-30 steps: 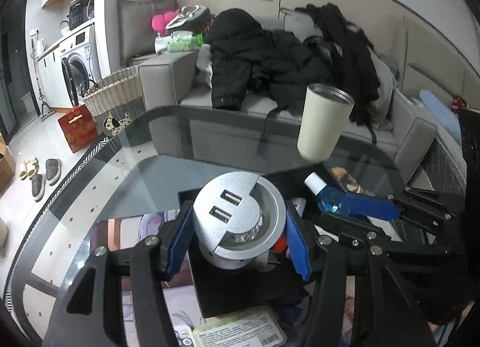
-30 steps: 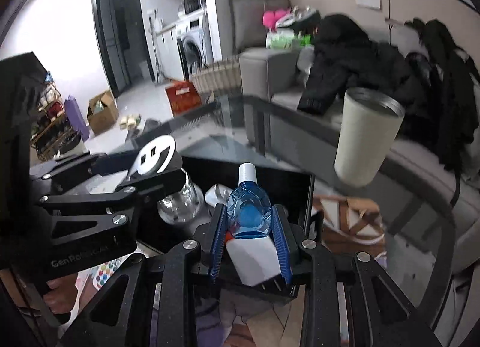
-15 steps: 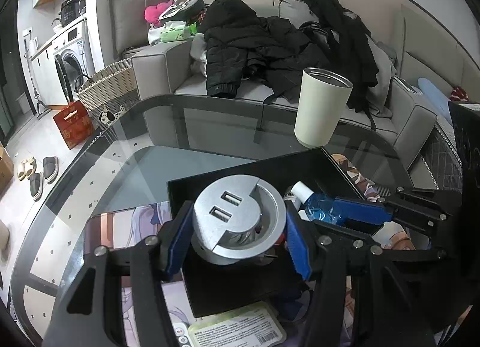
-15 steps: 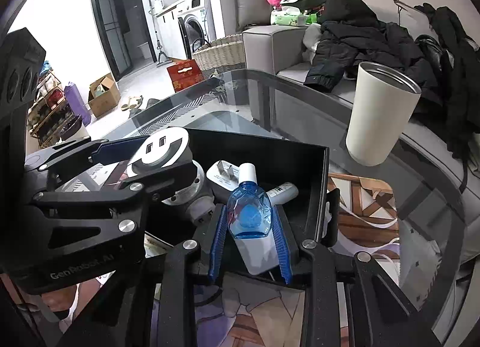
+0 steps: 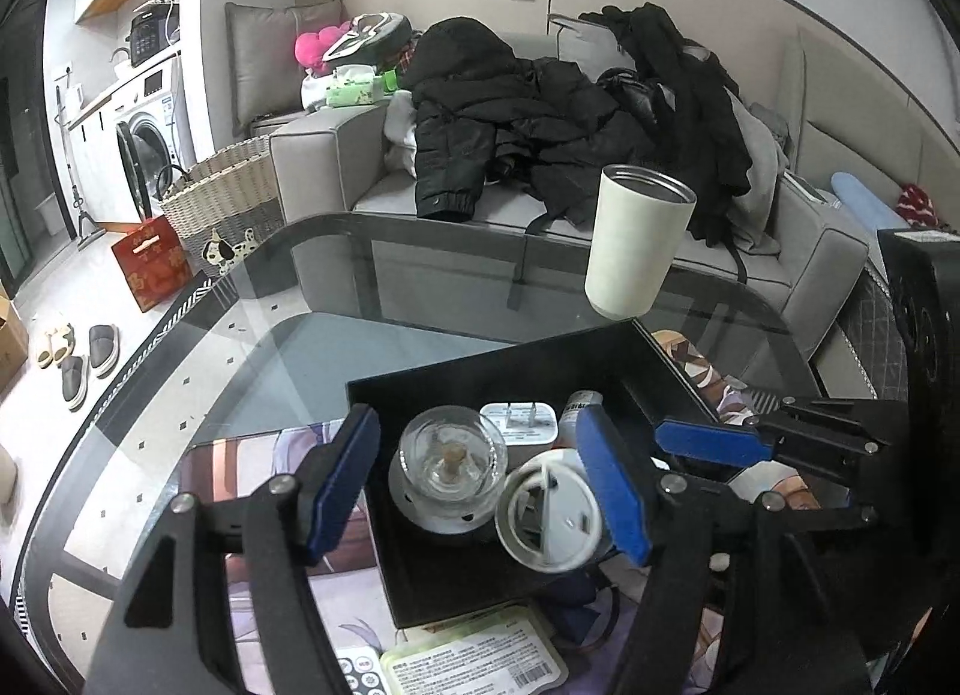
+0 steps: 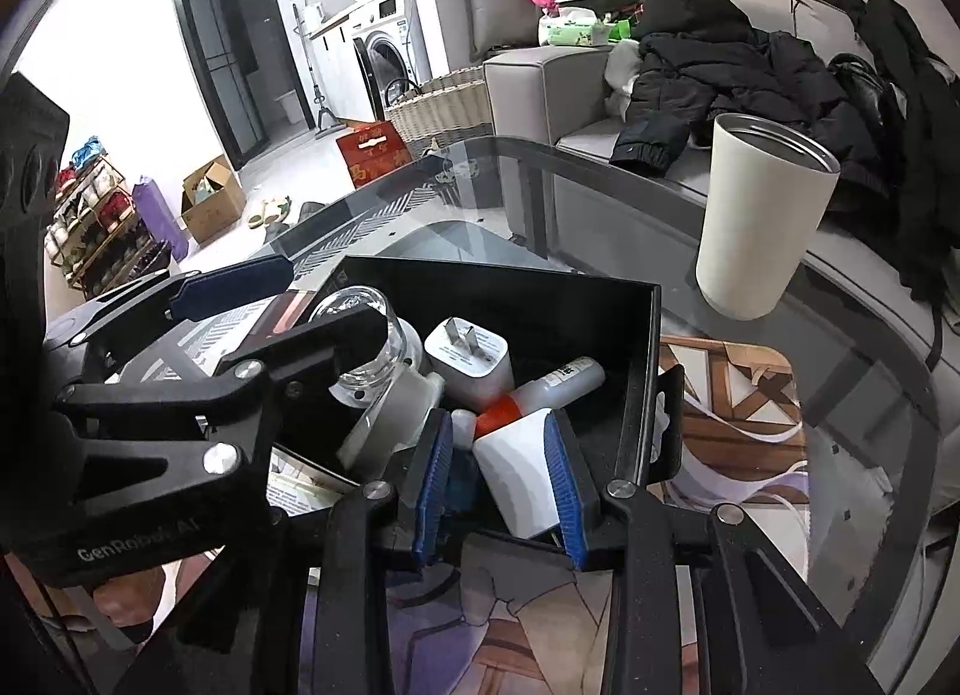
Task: Organize rigid objects
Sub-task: 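Lower both held items into the black box and open both tools, then grasp the colourful remote with the left tool while the right tool grasps the green-lidded box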
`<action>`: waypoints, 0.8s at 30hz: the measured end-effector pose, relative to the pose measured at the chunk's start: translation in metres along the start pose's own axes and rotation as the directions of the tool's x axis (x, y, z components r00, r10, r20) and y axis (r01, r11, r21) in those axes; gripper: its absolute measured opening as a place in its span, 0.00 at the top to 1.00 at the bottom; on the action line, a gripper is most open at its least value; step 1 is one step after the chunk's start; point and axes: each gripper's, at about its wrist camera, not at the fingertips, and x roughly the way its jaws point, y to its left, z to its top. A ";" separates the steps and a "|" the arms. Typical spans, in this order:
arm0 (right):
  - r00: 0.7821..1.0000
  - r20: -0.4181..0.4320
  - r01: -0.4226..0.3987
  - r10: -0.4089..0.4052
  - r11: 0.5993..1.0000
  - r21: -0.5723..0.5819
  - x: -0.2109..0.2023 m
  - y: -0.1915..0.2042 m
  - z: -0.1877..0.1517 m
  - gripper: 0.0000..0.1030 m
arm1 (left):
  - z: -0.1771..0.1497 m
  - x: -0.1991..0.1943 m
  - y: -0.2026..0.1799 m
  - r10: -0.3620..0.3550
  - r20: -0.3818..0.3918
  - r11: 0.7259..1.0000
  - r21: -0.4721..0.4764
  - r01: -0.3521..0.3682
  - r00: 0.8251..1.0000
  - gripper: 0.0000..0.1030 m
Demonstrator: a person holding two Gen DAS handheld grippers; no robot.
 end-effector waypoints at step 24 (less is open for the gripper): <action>0.935 0.274 -0.125 0.226 0.932 -0.341 -0.088 0.103 -0.030 0.53 | -0.060 -0.136 0.064 0.111 0.226 0.992 -0.082 -0.094 0.968 0.14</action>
